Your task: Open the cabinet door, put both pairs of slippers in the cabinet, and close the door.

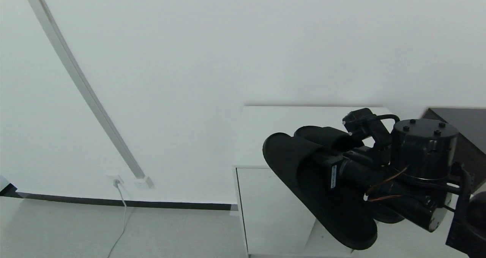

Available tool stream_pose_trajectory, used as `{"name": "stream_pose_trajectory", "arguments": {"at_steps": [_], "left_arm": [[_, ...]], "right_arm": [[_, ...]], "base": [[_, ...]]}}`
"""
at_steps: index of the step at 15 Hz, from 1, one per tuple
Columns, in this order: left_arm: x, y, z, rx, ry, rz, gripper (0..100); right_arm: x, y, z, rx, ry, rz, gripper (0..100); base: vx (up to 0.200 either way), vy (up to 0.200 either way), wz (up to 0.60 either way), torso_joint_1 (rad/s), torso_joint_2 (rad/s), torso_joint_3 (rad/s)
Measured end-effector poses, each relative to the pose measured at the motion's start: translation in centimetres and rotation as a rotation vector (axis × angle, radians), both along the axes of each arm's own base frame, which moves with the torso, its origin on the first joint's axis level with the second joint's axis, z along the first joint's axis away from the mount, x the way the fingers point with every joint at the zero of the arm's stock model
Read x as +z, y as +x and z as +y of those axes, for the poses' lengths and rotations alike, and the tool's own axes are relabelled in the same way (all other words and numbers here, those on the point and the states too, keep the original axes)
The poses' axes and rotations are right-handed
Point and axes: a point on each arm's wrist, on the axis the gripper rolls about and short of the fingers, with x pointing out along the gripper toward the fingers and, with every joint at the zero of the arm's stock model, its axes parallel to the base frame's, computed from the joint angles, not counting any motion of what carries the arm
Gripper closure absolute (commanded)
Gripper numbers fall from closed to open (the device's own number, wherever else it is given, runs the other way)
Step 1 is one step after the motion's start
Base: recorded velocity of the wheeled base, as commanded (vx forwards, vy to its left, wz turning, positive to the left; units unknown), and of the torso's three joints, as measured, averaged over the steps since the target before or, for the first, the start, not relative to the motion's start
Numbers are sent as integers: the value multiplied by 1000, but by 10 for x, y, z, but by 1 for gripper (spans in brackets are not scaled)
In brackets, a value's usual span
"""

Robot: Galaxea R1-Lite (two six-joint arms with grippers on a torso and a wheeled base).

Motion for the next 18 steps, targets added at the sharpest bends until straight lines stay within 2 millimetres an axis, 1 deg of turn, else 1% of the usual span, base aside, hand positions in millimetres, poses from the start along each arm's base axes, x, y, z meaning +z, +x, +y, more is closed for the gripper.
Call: {"name": "stream_pose_trajectory", "arguments": {"at_steps": [3,17,18], "left_arm": [[0,0,0,0,0,0,100],[0,0,0,-2,8,-1,100],[0,0,0,-2,8,-1,100]], "right_arm": [[0,-1,1,3,4,-7,100],[-5,-4,2,14,-12,3,100],[-5,-4,2,13,-12,3,100]], "base": [[-200,0,0,2,4,4],[0,0,0,0,0,0],[0,-200,0,2,2,-2]]}}
